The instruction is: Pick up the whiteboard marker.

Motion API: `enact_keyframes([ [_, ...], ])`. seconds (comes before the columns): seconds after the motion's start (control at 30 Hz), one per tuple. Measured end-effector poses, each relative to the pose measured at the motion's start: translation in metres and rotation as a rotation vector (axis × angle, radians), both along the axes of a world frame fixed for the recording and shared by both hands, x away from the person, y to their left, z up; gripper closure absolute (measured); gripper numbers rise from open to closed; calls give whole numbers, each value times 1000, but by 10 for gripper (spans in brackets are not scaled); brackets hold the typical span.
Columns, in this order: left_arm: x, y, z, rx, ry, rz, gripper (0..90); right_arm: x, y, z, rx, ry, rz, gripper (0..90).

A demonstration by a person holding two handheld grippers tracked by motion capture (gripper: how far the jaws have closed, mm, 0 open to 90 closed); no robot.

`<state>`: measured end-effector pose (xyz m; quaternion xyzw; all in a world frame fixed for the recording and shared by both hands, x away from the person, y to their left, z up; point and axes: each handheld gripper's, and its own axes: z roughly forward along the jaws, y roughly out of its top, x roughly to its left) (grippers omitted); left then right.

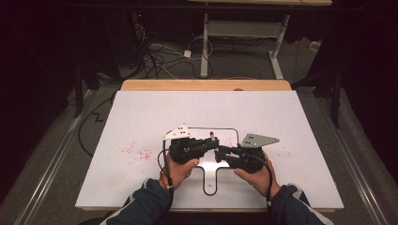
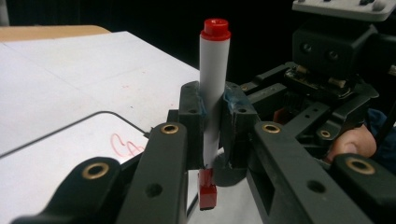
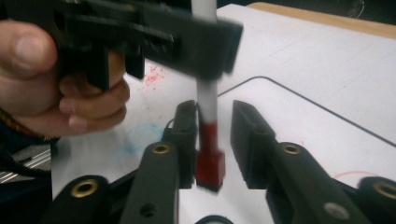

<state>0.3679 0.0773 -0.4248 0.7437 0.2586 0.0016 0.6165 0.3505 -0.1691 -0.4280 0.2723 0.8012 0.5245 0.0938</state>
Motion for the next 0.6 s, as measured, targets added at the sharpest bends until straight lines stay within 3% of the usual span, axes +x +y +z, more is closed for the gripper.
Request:
enact_keyframes([
  [0.03,1,0,1,15,-10,1,787,-1,-5,1,-14,-4,-6,590],
  [0.07,3,-3,1,55,-30,3,787,-1,-9,2,-20,-4,-10,564],
  [0.1,3,-3,1,55,-30,3,787,-1,-9,2,-20,-4,-10,564],
  [0.13,4,-5,0,67,-39,0,787,-3,-22,4,-63,-42,-52,517],
  [0.17,8,-10,-1,98,-65,-4,787,-3,-30,5,-75,-52,-68,510],
  [0.37,17,-35,-8,139,-120,-50,787,-4,-71,1,-108,-68,-148,472],
  [0.47,22,-58,-15,177,-156,-67,787,-5,-79,-2,-106,-59,-149,468],
  [0.6,24,-70,-22,202,-172,-75,787,-6,-80,-4,-108,-62,-137,459],
])
